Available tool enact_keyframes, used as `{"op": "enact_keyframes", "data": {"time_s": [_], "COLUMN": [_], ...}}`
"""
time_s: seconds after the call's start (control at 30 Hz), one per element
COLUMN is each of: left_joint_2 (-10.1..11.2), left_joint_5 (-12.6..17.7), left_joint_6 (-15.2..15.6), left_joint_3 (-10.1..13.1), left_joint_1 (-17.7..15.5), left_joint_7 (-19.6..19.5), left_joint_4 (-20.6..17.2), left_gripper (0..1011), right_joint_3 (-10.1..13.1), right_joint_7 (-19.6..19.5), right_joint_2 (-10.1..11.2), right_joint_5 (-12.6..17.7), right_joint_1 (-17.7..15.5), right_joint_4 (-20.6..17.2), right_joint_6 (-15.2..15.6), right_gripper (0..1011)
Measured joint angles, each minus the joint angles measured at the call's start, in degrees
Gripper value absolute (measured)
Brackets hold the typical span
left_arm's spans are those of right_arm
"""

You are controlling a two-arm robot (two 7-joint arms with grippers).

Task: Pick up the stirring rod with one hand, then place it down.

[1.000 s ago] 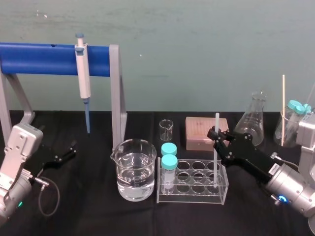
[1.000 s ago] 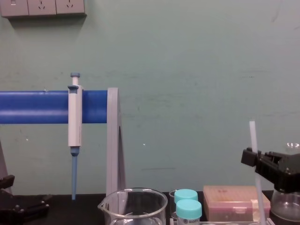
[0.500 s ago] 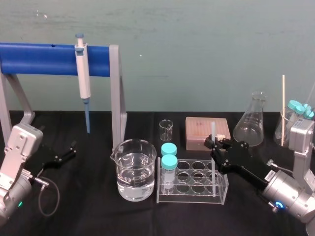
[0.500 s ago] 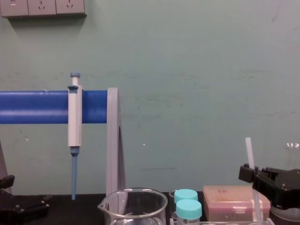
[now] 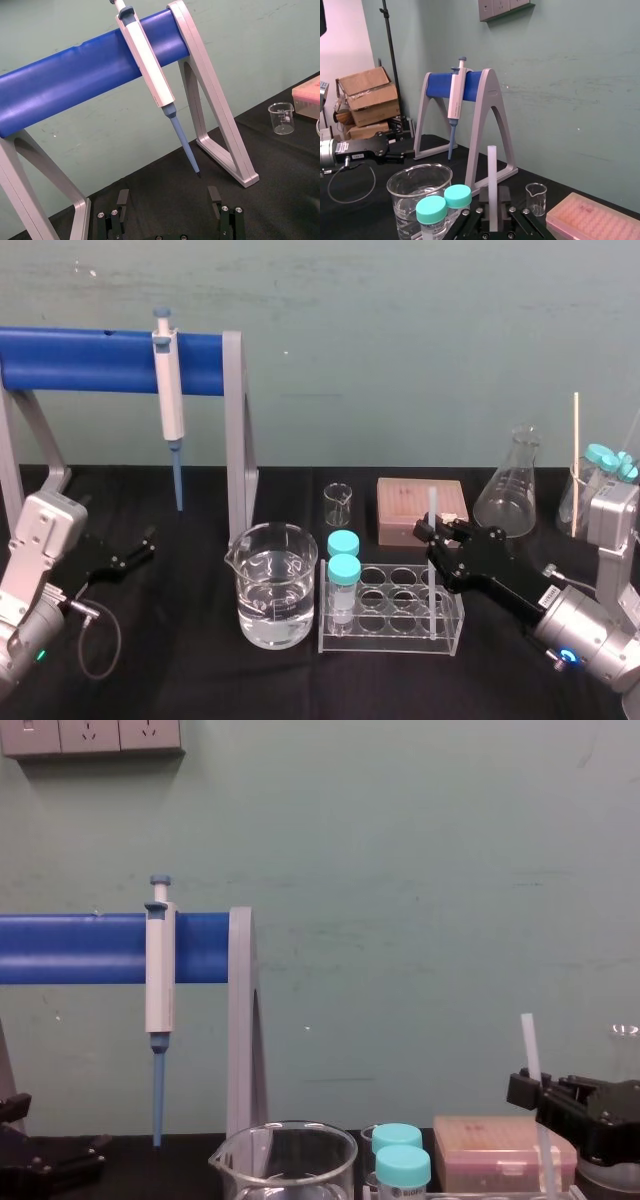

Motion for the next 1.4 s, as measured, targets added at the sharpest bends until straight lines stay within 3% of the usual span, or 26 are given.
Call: {"op": "enact_keyframes", "data": {"time_s": [0.87, 0.97, 1.1, 1.13, 1.23, 1.4], "left_joint_2": [0.0, 0.0, 0.0, 0.0, 0.0, 0.0], "left_joint_5": [0.0, 0.0, 0.0, 0.0, 0.0, 0.0], "left_joint_6": [0.0, 0.0, 0.0, 0.0, 0.0, 0.0], "left_joint_3": [0.0, 0.0, 0.0, 0.0, 0.0, 0.0], "left_joint_1": [0.0, 0.0, 0.0, 0.0, 0.0, 0.0], "left_joint_7": [0.0, 0.0, 0.0, 0.0, 0.0, 0.0], "left_joint_4": [0.0, 0.0, 0.0, 0.0, 0.0, 0.0], "left_gripper": [1000, 1000, 1000, 1000, 1000, 1000], "right_joint_3": [0.3, 1.6, 4.9, 6.1, 7.7, 8.2], "right_joint_7": [0.0, -2.4, -10.3, -14.1, -20.8, -23.8], "right_joint_2": [-0.1, -0.5, -1.6, -2.1, -2.7, -2.9], "right_joint_5": [0.1, -0.7, -4.2, -6.0, -8.7, -10.3], "right_joint_1": [0.0, -0.2, -1.1, -1.6, -2.3, -2.8], "right_joint_4": [-0.1, -0.6, -1.8, -2.2, -2.4, -1.6], "right_joint_6": [-0.4, -2.0, -4.1, -3.8, -0.6, 4.5], "right_gripper": [935, 980, 1000, 1000, 1000, 1000]}}
